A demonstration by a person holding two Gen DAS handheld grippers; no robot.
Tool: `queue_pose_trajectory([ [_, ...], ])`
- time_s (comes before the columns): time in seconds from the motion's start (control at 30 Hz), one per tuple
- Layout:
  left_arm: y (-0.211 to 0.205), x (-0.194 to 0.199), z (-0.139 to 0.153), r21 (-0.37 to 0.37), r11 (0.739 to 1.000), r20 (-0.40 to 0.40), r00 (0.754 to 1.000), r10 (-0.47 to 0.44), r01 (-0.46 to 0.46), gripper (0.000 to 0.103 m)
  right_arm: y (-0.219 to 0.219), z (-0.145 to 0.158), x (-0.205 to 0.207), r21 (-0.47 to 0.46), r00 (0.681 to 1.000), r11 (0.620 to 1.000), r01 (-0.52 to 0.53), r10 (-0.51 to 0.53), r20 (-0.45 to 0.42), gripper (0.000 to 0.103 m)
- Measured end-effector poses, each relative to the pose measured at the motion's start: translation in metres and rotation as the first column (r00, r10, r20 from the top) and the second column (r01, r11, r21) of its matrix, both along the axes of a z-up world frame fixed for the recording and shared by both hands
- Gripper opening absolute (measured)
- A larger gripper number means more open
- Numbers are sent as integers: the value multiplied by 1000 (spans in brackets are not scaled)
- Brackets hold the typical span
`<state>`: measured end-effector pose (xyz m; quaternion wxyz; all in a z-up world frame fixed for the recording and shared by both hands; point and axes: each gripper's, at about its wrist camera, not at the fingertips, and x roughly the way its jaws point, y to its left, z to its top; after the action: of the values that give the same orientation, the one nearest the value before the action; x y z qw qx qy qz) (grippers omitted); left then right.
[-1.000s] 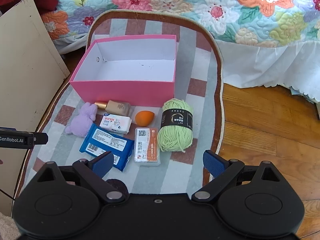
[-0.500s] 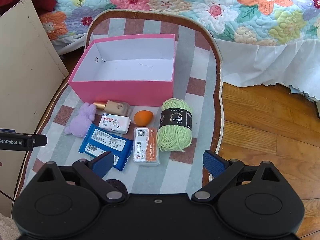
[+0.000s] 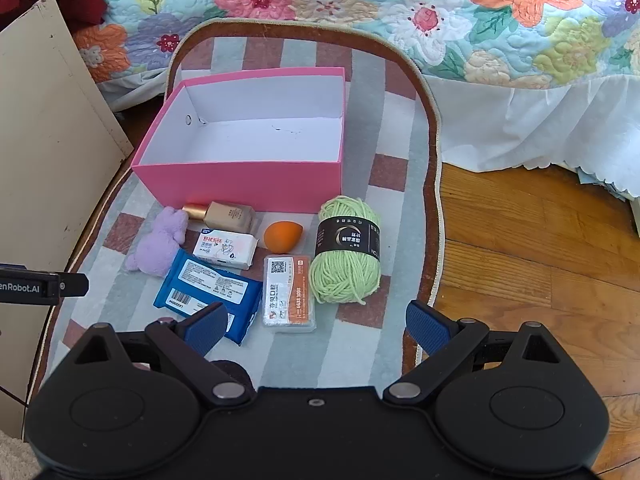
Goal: Organize objects
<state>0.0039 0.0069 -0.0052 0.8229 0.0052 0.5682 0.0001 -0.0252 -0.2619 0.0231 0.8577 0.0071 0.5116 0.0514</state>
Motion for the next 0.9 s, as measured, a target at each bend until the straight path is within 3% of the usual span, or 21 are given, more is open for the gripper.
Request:
queue_pose_trajectory([
  [0.9,-4,3,0,3,1000,-18,1000,4,-4,103,1,-5,1,-3,1000,1000,-15,15,-12,98],
])
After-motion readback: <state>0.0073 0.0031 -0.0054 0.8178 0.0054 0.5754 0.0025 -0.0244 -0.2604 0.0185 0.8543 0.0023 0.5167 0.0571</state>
